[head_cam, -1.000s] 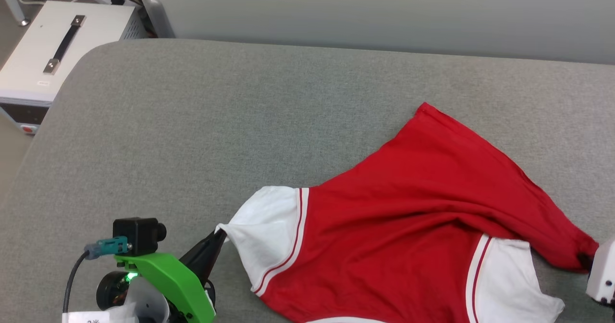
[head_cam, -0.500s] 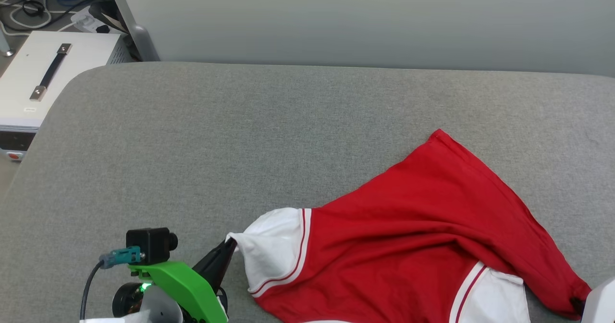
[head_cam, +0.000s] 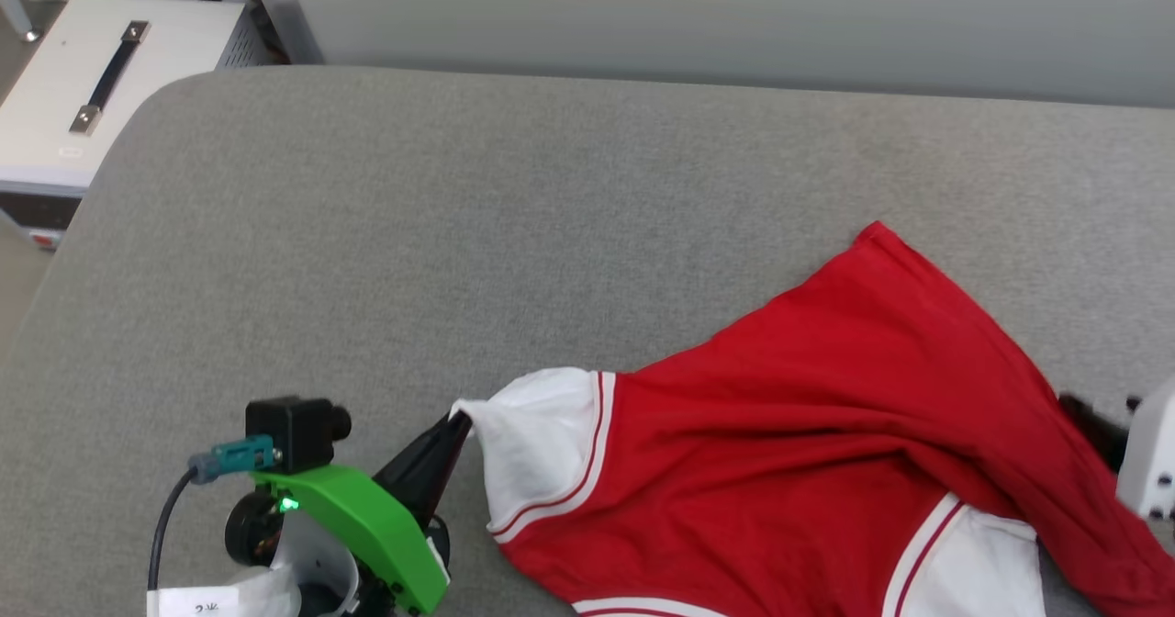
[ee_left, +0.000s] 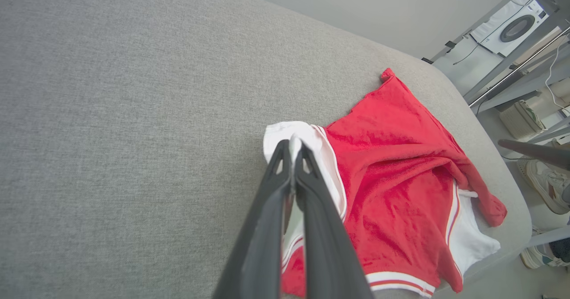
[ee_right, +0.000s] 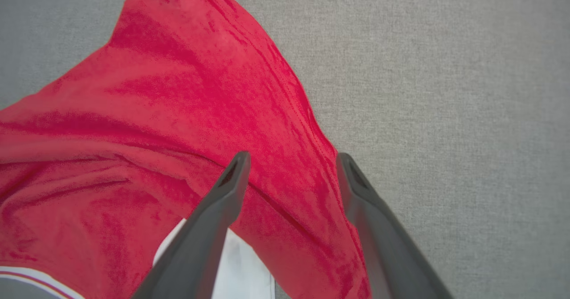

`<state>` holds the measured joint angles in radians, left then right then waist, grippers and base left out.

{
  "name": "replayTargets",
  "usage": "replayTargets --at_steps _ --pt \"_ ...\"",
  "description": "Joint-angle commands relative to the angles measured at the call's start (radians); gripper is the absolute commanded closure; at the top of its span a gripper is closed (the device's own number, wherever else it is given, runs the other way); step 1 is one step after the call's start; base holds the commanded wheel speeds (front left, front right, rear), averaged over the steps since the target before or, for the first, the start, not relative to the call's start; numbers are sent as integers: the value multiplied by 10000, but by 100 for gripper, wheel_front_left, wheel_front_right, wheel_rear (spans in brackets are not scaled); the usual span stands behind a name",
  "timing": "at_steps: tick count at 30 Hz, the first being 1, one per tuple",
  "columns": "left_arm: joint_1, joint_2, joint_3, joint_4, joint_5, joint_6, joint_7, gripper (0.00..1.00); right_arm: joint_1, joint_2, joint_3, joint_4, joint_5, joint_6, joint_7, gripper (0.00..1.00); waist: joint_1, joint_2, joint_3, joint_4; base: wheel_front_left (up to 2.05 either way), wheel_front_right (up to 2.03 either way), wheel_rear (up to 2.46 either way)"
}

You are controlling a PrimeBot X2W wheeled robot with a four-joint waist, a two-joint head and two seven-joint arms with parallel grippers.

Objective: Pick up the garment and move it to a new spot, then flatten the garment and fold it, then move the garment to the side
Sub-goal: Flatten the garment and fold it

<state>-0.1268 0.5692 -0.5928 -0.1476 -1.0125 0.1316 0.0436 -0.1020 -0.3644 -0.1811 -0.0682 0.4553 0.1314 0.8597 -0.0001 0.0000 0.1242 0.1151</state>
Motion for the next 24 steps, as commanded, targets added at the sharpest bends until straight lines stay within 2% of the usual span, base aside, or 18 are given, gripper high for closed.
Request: replayTargets --at_steps 1,4,7,9,15,24 --pt "-298 -14 0 -156 186 -54 5 100 -543 -163 178 -216 4 -7 286 0 1 0 630 477 0 0 0" --pt "-570 -55 -63 -360 320 -87 63 100 -1493 -355 548 -326 -56 -7 856 0 1 0 1084 813 0 0 0" --pt "-804 -114 -169 -558 418 -147 157 100 -2609 -338 791 104 55 -7 1428 0 1 0 1539 1168 0 0 0" --pt "-964 -196 -251 -700 467 -200 206 100 -3250 -564 1037 499 -99 -7 1688 0 1 0 1806 1419 0 0 0" --pt "-1301 -394 -383 -921 613 -276 209 100 -4745 -1125 1745 1695 -415 -7 1837 0 1 0 2416 1999 0 0 0" --pt "-1455 -628 -518 -950 623 -441 101 100 -5615 -1773 2342 3020 -512 -7 1829 0 1 0 2952 2557 0 0 0"
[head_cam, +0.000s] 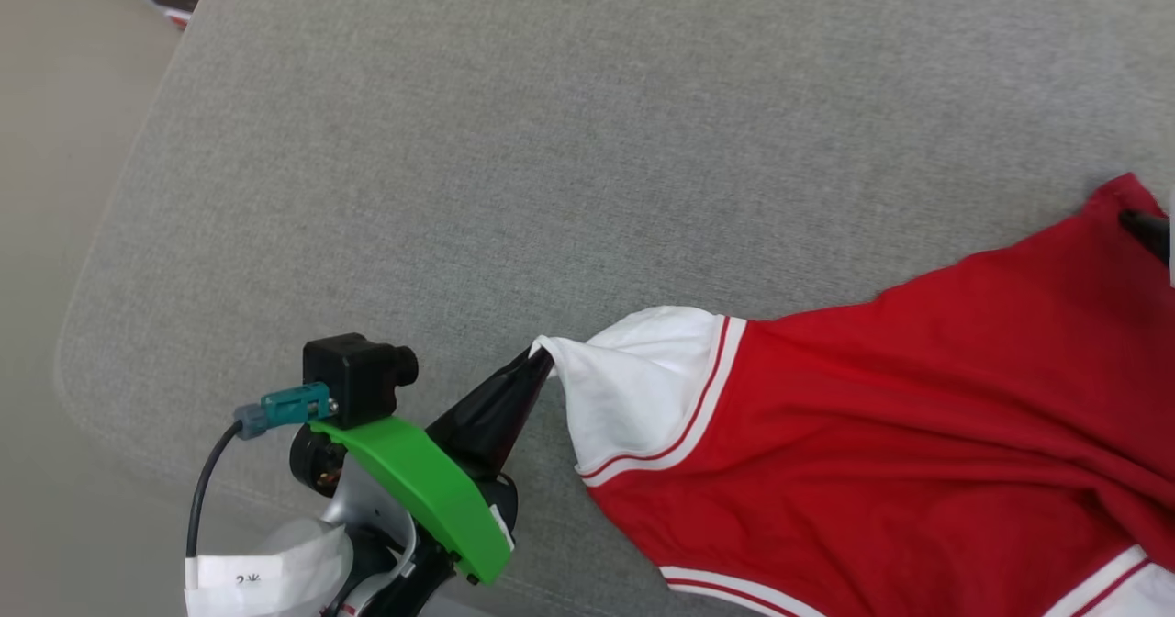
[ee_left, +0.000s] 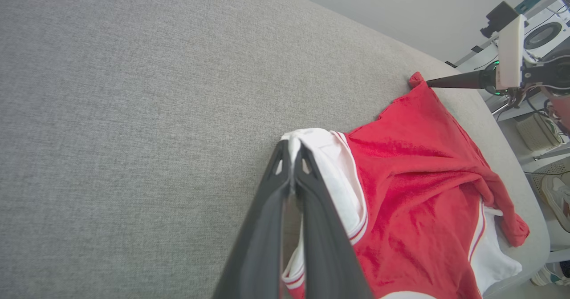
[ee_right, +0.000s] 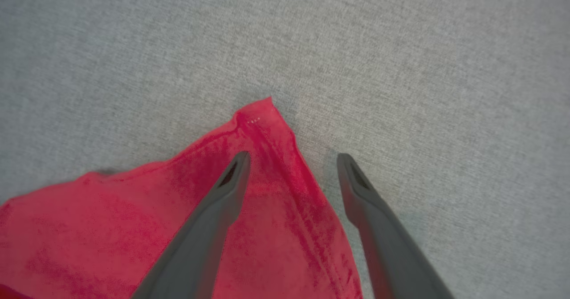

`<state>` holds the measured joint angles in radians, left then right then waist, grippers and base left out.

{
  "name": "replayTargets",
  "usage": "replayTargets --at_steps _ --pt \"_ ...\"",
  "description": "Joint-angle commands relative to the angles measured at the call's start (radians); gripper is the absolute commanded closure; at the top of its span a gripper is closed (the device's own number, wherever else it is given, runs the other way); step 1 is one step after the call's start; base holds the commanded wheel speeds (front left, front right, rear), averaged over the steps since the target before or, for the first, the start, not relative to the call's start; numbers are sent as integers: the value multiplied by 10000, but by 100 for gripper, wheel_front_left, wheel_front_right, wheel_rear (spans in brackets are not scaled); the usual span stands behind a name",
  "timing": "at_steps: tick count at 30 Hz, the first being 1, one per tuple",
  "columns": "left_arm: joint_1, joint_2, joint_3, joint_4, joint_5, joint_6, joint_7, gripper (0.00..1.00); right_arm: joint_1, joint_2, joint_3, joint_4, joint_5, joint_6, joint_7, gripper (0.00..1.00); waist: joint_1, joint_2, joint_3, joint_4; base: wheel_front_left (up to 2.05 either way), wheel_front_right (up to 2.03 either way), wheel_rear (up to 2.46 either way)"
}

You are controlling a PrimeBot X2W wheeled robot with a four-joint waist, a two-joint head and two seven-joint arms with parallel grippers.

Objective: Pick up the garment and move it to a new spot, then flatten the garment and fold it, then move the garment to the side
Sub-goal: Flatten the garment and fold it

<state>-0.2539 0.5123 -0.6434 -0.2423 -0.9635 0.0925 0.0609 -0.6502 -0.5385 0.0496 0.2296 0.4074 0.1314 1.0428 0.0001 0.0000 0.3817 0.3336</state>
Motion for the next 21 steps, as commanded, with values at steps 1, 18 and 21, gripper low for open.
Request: replayTargets --at_steps 1,18,21 --pt "-201 -98 -35 21 131 -68 -85 100 -178 -59 105 160 -22 -7 -2 0 -1 0 429 415 0 0 0" --pt "-347 -295 -81 443 130 -154 -269 100 32 -381 1276 1022 437 -7 -97 100 -1 0 507 572 0 0 0" --pt "-350 -276 -42 512 100 -137 -275 100 -72 -319 1179 1139 422 -7 -504 100 -1 0 376 486 0 0 0"
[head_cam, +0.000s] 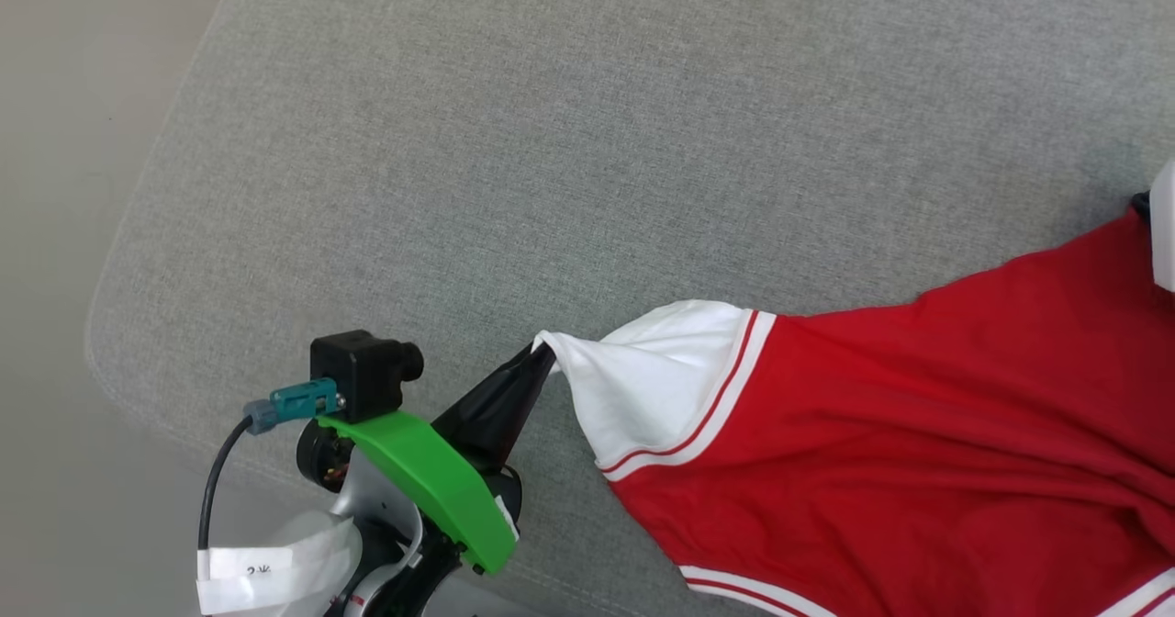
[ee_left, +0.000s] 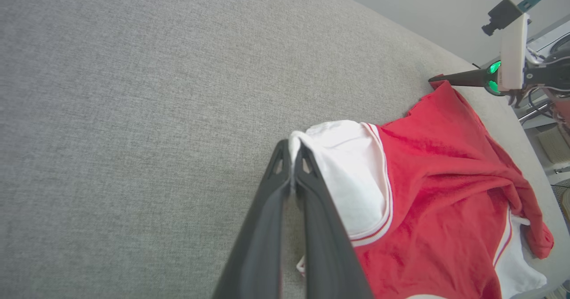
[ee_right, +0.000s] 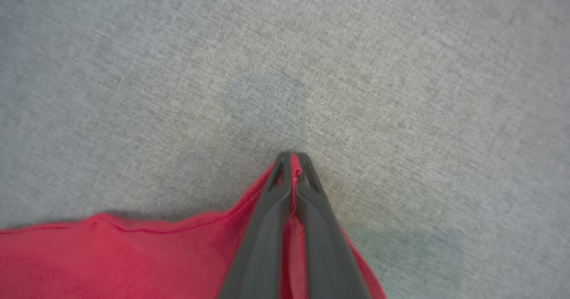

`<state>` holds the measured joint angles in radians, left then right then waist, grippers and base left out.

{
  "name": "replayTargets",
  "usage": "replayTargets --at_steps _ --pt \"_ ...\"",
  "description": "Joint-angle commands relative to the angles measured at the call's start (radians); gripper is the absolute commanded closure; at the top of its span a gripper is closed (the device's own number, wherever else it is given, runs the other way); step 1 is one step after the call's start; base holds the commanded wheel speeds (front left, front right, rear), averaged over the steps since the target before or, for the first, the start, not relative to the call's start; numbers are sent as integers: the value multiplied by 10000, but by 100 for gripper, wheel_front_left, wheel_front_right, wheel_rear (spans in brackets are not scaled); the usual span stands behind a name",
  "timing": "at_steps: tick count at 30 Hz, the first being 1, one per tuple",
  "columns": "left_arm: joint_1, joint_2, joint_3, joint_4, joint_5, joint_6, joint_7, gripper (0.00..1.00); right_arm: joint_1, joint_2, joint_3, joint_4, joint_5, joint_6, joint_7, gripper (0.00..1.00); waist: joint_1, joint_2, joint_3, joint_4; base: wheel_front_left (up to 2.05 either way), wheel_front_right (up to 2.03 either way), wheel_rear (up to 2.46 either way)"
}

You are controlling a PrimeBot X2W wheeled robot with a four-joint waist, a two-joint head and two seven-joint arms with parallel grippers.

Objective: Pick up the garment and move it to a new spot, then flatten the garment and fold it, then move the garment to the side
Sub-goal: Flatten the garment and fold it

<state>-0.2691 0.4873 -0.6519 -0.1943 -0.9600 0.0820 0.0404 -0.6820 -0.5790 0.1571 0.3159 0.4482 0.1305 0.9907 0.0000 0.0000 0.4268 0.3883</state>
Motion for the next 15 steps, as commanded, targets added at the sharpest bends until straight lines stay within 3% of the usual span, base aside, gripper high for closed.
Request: replayTargets --at_steps 1,15 --pt "-195 -16 64 60 53 -23 -80 100 199 128 55 325 15 2 -183 100 0 0 -145 -105 0 0 0" --pt "-357 478 832 119 -218 177 -183 100 -200 663 -1038 816 152 2 -3202 100 0 0 -1646 -1116 0 0 0"
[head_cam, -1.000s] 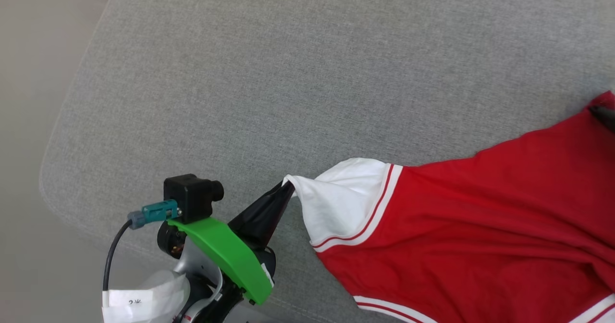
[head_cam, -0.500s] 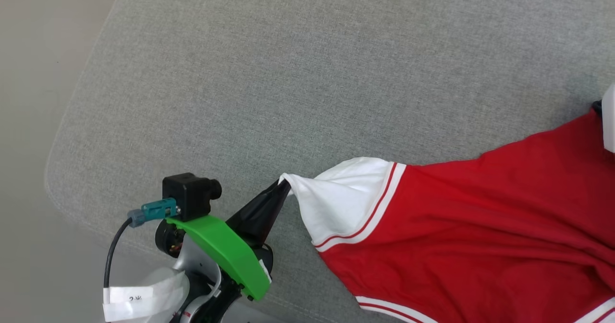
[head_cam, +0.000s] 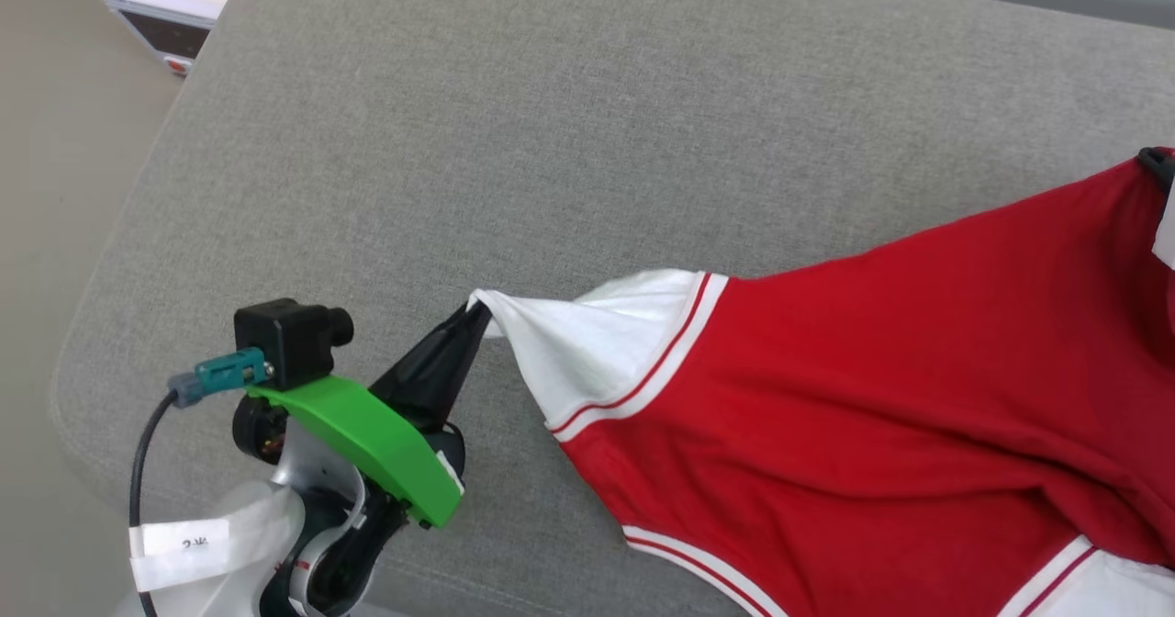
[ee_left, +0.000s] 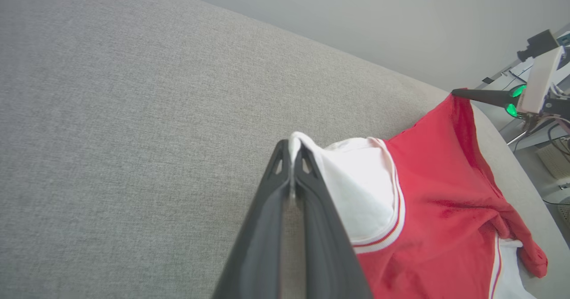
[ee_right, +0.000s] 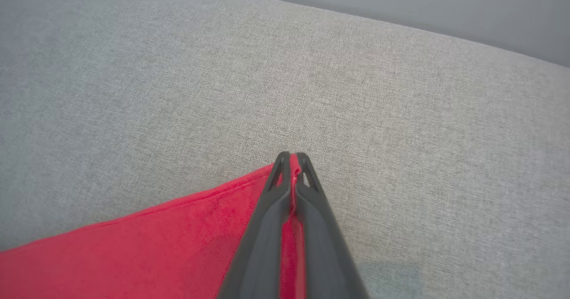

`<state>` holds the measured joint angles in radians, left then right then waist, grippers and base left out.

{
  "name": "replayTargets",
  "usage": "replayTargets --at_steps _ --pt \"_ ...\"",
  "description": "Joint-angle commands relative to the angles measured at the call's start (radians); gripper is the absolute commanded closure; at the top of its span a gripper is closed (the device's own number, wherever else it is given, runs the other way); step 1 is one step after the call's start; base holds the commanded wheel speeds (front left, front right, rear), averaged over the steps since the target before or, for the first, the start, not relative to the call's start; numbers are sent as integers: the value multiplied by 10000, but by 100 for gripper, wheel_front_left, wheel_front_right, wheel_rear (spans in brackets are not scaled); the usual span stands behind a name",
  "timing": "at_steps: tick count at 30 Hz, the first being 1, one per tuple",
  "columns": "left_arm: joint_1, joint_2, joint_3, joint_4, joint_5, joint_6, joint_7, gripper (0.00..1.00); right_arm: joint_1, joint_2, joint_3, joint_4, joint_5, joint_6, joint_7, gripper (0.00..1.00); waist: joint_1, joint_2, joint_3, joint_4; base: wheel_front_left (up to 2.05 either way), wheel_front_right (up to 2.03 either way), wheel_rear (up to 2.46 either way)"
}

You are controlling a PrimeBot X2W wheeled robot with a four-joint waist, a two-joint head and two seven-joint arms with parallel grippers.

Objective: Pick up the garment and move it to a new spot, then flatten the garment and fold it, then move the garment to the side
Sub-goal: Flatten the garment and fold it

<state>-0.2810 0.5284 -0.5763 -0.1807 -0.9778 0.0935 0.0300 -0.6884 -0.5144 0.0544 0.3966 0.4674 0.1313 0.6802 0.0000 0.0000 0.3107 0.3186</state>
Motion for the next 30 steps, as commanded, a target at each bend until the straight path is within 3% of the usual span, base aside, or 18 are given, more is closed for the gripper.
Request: replayTargets --at_steps 1,19,30 --pt "-275 113 146 -21 -41 100 -81 100 -121 20 -20 19 -57 -6 -260 100 0 0 -605 -499 0 0 0" --pt "-1259 1218 1735 -737 35 1009 6 100 110 905 -150 -1151 435 -6 -2562 100 0 0 -2344 -2184 0 0 0" --pt "-2286 1502 2425 -1052 361 1395 -163 100 324 1115 -287 -2312 700 -6 -2740 100 0 0 -2826 -2718 0 0 0"
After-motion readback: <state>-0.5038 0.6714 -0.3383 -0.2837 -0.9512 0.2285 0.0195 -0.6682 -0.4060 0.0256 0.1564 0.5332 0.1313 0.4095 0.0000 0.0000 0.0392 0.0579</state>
